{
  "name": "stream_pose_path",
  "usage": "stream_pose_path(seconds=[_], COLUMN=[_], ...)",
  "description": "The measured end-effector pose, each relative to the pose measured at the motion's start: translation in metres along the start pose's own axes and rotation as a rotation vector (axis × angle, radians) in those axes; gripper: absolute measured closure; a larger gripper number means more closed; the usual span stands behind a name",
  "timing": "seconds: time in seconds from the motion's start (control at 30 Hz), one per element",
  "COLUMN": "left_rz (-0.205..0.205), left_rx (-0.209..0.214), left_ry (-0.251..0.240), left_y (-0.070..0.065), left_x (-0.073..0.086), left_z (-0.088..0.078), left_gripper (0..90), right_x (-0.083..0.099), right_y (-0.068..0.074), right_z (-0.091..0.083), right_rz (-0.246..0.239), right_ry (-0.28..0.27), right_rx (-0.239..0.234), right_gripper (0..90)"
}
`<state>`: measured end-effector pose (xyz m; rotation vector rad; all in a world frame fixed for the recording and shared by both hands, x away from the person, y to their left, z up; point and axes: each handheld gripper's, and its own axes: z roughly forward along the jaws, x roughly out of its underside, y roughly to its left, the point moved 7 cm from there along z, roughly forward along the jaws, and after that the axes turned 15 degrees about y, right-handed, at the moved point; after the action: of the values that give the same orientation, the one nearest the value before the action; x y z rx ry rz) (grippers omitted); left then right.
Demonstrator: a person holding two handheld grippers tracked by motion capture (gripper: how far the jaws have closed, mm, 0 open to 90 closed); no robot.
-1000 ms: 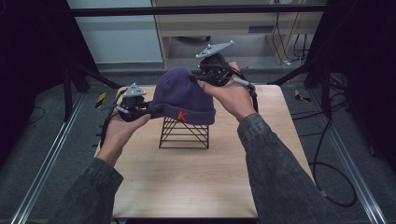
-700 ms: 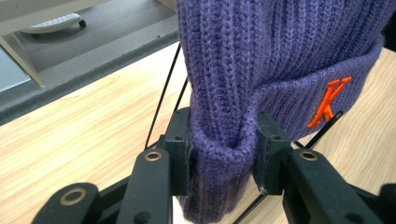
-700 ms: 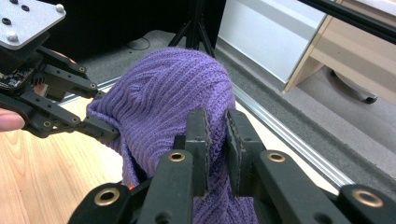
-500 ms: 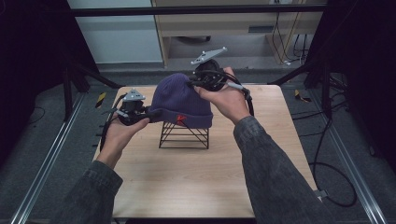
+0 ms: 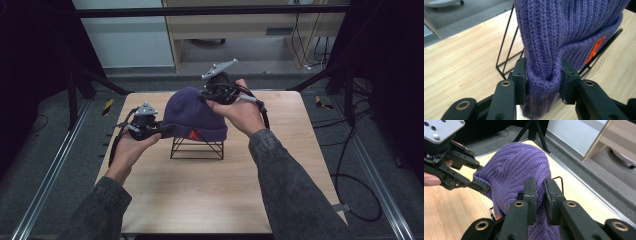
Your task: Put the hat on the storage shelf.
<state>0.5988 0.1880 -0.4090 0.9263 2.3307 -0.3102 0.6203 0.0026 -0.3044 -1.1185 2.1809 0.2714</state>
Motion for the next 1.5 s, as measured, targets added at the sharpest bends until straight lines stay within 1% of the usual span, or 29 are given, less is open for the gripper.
stream_pose_path(seconds=[0.07, 0.17, 0.27, 0.3, 0.4, 0.43, 0.47, 0.5, 0.53, 0.63, 0.73, 0.8, 0.83, 0.93, 0.97, 1.0, 1.03, 1.07, 1.17, 1.37, 1.47, 1.5], left_rz=[-0.005, 0.003, 0.001, -0.007, -0.010, -0.011, -0.011, -0.021, -0.021, -0.018, -0.019, -0.025, -0.037, -0.038, -0.031, -0.033, -0.033, -0.028, -0.034, -0.024, -0.027, -0.021], left_rx=[0.005, 0.006, 0.011, 0.016, 0.031, 0.034, 0.034, 0.035, 0.035, 0.036, 0.041, 0.041, 0.045, 0.047, 0.044, 0.045, 0.045, 0.040, 0.043, 0.037, 0.037, 0.032], left_ry=[0.004, 0.018, 0.023, 0.025, 0.037, 0.047, 0.047, 0.051, 0.051, 0.069, 0.072, 0.071, 0.072, 0.075, 0.076, 0.077, 0.077, 0.085, 0.084, 0.091, 0.094, 0.106], left_y=[-0.001, -0.001, -0.001, -0.001, -0.001, -0.001, -0.001, -0.001, -0.001, -0.001, -0.002, -0.001, -0.001, -0.001, -0.001, -0.002, -0.002, -0.001, -0.001, 0.000, 0.000, 0.001], left_x=[0.003, 0.008, 0.012, 0.014, 0.019, 0.023, 0.023, 0.026, 0.026, 0.031, 0.035, 0.036, 0.039, 0.041, 0.042, 0.042, 0.042, 0.043, 0.044, 0.044, 0.045, 0.046], left_z=[0.004, 0.007, 0.009, 0.012, 0.016, 0.020, 0.020, 0.024, 0.024, 0.028, 0.031, 0.032, 0.035, 0.037, 0.038, 0.038, 0.038, 0.038, 0.039, 0.039, 0.040, 0.041], left_gripper=[63.2, 63.0, 62.7, 62.5, 62.1, 62.1, 62.0, 62.1, 62.1, 62.3, 62.8, 63.0, 63.0, 63.4, 63.9, 64.0, 64.0, 64.0, 64.0, 64.0, 63.5, 63.2], right_x=[0.003, 0.007, 0.011, 0.012, 0.017, 0.022, 0.024, 0.027, 0.027, 0.035, 0.038, 0.039, 0.040, 0.041, 0.042, 0.042, 0.042, 0.043, 0.044, 0.046, 0.048, 0.049], right_y=[0.001, 0.003, 0.004, 0.004, 0.005, 0.007, 0.008, 0.009, 0.009, 0.012, 0.013, 0.014, 0.015, 0.017, 0.018, 0.018, 0.018, 0.019, 0.019, 0.017, 0.015, 0.015], right_z=[0.003, 0.008, 0.012, 0.014, 0.018, 0.022, 0.024, 0.026, 0.026, 0.034, 0.037, 0.038, 0.039, 0.041, 0.041, 0.040, 0.040, 0.039, 0.037, 0.032, 0.030, 0.029], right_rz=[0.001, 0.001, 0.003, 0.002, -0.001, 0.003, 0.002, 0.002, 0.002, 0.003, 0.005, 0.007, 0.000, -0.002, -0.003, -0.005, -0.005, -0.004, -0.003, 0.001, 0.005, 0.006], right_ry=[0.007, 0.020, 0.033, 0.040, 0.056, 0.064, 0.067, 0.073, 0.073, 0.088, 0.087, 0.093, 0.095, 0.099, 0.101, 0.100, 0.100, 0.100, 0.094, 0.093, 0.087, 0.091], right_rx=[-0.006, -0.011, -0.015, -0.015, -0.015, -0.021, -0.025, -0.027, -0.027, -0.039, -0.048, -0.051, -0.053, -0.058, -0.056, -0.055, -0.055, -0.055, -0.056, -0.054, -0.052, -0.050], right_gripper=[80.9, 80.9, 80.9, 80.9, 80.9, 80.9, 80.9, 80.9, 80.9, 80.9, 80.7, 80.7, 80.3, 79.0, 76.9, 75.5, 75.5, 73.8, 72.0, 71.3, 71.2, 71.2])
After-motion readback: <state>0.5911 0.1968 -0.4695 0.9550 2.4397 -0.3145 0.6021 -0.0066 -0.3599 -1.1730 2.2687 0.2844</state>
